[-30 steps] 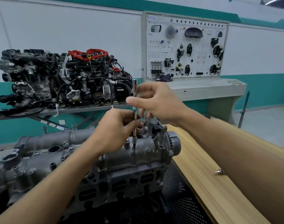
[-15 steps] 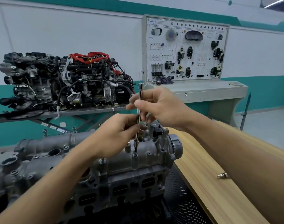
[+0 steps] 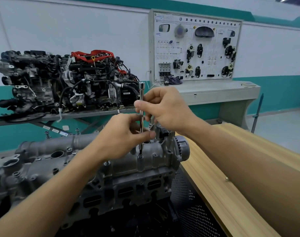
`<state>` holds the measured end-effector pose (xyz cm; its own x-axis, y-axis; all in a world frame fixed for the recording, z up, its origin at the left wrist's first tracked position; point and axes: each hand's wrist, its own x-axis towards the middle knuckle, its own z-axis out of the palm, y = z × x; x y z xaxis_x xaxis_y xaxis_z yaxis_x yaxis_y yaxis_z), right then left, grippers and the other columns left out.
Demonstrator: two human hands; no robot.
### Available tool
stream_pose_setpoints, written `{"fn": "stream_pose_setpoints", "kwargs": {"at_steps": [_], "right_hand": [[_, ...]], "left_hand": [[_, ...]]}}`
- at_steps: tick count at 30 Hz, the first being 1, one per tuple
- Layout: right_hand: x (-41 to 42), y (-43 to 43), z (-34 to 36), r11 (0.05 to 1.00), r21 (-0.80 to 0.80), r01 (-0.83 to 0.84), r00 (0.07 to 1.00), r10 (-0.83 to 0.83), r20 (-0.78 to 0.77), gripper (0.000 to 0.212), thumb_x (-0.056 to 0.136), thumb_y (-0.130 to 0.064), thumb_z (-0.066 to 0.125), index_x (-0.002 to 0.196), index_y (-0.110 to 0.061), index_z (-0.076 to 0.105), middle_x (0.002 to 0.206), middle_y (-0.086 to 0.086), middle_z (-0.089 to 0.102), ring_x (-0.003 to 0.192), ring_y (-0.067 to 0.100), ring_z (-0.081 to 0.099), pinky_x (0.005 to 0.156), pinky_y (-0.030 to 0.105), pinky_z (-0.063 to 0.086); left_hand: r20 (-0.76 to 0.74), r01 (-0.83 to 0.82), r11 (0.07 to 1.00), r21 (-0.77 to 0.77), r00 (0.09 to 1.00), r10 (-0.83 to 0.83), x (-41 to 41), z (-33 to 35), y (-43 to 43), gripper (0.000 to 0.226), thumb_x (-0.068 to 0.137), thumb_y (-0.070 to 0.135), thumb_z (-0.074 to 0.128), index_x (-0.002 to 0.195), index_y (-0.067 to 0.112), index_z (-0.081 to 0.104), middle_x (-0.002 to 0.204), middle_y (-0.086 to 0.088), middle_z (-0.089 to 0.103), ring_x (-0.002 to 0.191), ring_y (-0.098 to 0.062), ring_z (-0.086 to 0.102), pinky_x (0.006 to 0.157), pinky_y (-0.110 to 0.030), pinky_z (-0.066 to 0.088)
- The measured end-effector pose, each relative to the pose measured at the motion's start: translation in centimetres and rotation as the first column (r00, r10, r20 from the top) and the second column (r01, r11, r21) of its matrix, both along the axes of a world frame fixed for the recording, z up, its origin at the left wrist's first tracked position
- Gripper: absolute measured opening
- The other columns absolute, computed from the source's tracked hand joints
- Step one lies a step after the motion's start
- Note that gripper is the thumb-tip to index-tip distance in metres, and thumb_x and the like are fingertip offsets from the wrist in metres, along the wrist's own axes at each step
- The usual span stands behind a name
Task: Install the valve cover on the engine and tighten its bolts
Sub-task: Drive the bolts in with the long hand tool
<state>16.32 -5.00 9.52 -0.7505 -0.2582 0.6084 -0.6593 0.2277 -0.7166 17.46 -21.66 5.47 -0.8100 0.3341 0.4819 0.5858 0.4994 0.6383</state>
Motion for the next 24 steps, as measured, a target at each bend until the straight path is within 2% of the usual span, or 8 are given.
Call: {"fn": "stream_pose_setpoints", "kwargs": {"at_steps": [3, 8, 12, 15, 17, 20, 22, 24], "right_hand": [[-0.1, -0.3, 0.1, 0.999, -0.014, 0.049, 0.998, -0.049, 0.031, 0.029, 0.085, -0.027, 0.077, 0.092, -0.002, 0.064, 0.067, 0.008, 0.071, 0.049, 0.014, 0.059, 0.047, 0.022, 0.047], [0.0, 0.4, 0.5, 0.986, 0.115, -0.118, 0.991, 0.11, 0.078, 0.013, 0.098, -0.009, 0.059, 0.105, -0.003, 0.067, 0.102, 0.019, 0.073, 0.066, 0.019, 0.058, 0.052, 0.026, 0.051], [0.0, 0.3, 0.2, 0.993, 0.08, -0.09, 0.995, 0.087, 0.048, 0.014, 0.094, -0.005, 0.063, 0.089, 0.007, 0.068, 0.085, 0.023, 0.073, 0.058, 0.021, 0.063, 0.049, 0.028, 0.053], [-0.3, -0.2, -0.4, 0.999, 0.027, 0.04, 0.999, -0.039, -0.009, 0.025, 0.086, -0.017, 0.077, 0.079, 0.003, 0.062, 0.065, 0.018, 0.071, 0.05, 0.022, 0.067, 0.042, 0.025, 0.049], [-0.4, -0.3, -0.4, 0.998, 0.03, 0.047, 0.999, -0.047, 0.002, 0.027, 0.084, -0.024, 0.078, 0.086, -0.002, 0.062, 0.068, 0.016, 0.072, 0.052, 0.021, 0.068, 0.043, 0.024, 0.048], [-0.3, 0.1, 0.0, 0.994, 0.062, -0.092, 0.993, 0.087, 0.08, 0.022, 0.094, -0.018, 0.066, 0.109, -0.002, 0.061, 0.093, 0.021, 0.074, 0.059, 0.02, 0.065, 0.047, 0.025, 0.051], [-0.3, 0.4, 0.1, 0.989, 0.085, -0.124, 0.99, 0.117, 0.078, 0.01, 0.097, -0.009, 0.059, 0.102, -0.001, 0.064, 0.095, 0.014, 0.075, 0.056, 0.016, 0.061, 0.046, 0.02, 0.047], [-0.2, 0.4, -0.2, 0.994, 0.05, -0.093, 0.994, 0.089, 0.066, 0.012, 0.097, -0.005, 0.058, 0.09, -0.002, 0.067, 0.088, 0.012, 0.075, 0.051, 0.014, 0.059, 0.043, 0.016, 0.044]], "left_hand": [[-0.105, -0.127, 0.978, 0.164, 0.984, 0.145, -0.3, -1.0, 0.5, 0.004, 0.089, 0.017, 0.077, 0.086, 0.017, 0.076, 0.07, 0.001, 0.077, 0.065, -0.018, 0.074, 0.068, -0.042, 0.062], [0.047, 0.143, 0.988, 0.061, 0.988, -0.146, -0.2, 0.0, -0.2, 0.021, 0.102, 0.001, 0.054, 0.104, 0.013, 0.071, 0.099, 0.002, 0.079, 0.095, -0.013, 0.076, 0.092, -0.035, 0.06], [0.014, 0.058, 0.998, 0.017, 0.998, -0.058, -0.5, 0.0, -0.1, 0.005, 0.095, 0.023, 0.07, 0.09, 0.023, 0.073, 0.077, 0.0, 0.077, 0.073, -0.027, 0.073, 0.071, -0.042, 0.061], [-0.109, -0.093, 0.982, 0.163, 0.988, 0.111, -0.5, -1.1, 0.7, 0.006, 0.084, 0.023, 0.082, 0.083, 0.025, 0.076, 0.07, 0.004, 0.077, 0.068, -0.021, 0.075, 0.07, -0.045, 0.062], [-0.164, -0.112, 0.982, 0.154, 0.977, 0.138, -0.7, -1.6, 0.7, 0.007, 0.088, 0.017, 0.078, 0.086, 0.023, 0.077, 0.073, 0.006, 0.078, 0.07, -0.012, 0.075, 0.073, -0.044, 0.062], [-0.073, 0.004, 0.996, 0.088, 0.997, 0.002, -0.8, -1.4, 0.1, 0.012, 0.098, 0.007, 0.063, 0.102, 0.013, 0.074, 0.088, 0.001, 0.08, 0.086, -0.012, 0.077, 0.084, -0.044, 0.062], [0.018, 0.149, 0.985, 0.089, 0.988, -0.151, -0.7, -0.9, -0.3, 0.021, 0.101, -0.001, 0.055, 0.108, 0.011, 0.069, 0.101, 0.002, 0.079, 0.096, -0.012, 0.075, 0.088, -0.033, 0.06], [0.04, 0.171, 0.984, 0.052, 0.984, -0.173, -0.6, -0.5, -0.2, 0.021, 0.101, -0.001, 0.054, 0.107, 0.014, 0.068, 0.104, 0.0, 0.078, 0.098, -0.015, 0.075, 0.089, -0.036, 0.06]]}}
